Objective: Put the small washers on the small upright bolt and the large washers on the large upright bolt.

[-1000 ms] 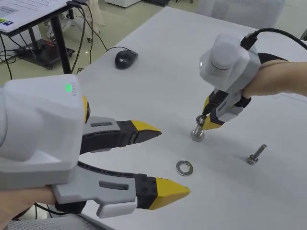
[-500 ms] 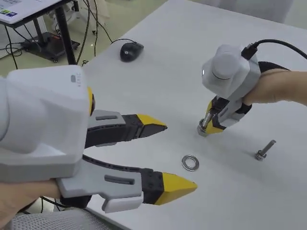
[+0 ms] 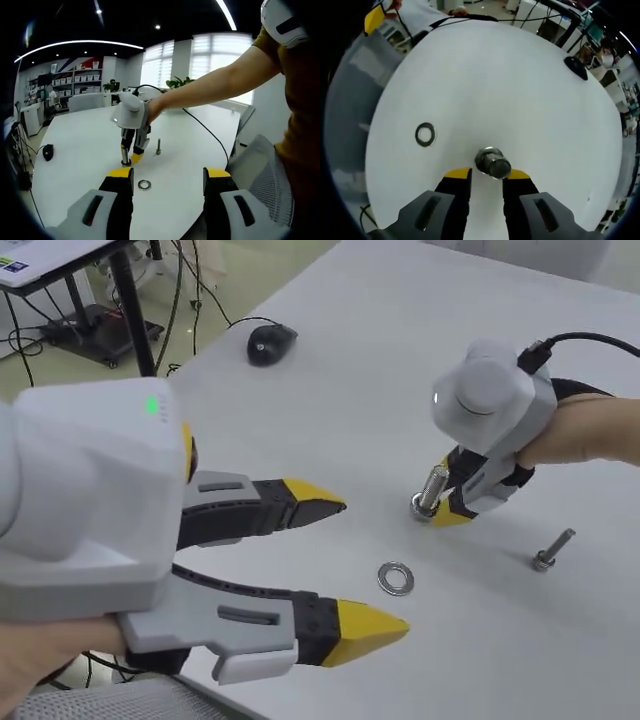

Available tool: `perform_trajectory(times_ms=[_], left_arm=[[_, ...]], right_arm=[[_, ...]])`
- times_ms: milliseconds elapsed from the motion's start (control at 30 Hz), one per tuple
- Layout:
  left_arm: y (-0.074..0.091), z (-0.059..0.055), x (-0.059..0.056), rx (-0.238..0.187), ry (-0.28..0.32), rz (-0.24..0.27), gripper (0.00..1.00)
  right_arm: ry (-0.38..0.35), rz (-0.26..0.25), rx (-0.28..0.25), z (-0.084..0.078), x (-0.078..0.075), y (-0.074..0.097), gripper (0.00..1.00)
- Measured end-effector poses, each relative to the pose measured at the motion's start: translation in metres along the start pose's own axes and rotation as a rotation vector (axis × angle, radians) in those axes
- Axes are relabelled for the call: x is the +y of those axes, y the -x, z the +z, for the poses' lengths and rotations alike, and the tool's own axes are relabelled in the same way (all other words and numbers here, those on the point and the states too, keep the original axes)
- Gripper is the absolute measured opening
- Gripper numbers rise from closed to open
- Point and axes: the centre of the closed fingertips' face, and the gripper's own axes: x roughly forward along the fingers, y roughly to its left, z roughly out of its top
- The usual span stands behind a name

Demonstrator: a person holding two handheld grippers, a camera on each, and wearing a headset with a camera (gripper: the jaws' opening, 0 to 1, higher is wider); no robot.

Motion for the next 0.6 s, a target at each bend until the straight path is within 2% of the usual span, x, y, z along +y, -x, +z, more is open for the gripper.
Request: perform_trajectory(times_ms=[267, 400, 467, 600], left_arm=[[0.004, 0.003, -0.005, -0.002, -0.017, -0.005, 0.55], [0.007, 0.002, -0.005, -0.001, -0.015, -0.008, 0.55], [0.009, 0.000, -0.006, 0.013, -0.029, -0.004, 0.55], [0.014, 0.002, -0.008, 0.008, -0.033, -0.002, 0.55]], right_arm=[[-0.027, 0.000, -0.006, -0.006, 0.014, 0.010, 0.24], [0.010, 0.008, -0.002, -0.001, 0.027, 0.014, 0.24], [0.013, 0.014, -0.014, 0.005, 0.032, 0.016, 0.24], [0.021, 0.031, -0.033, 0.016, 0.046, 0.016, 0.24]])
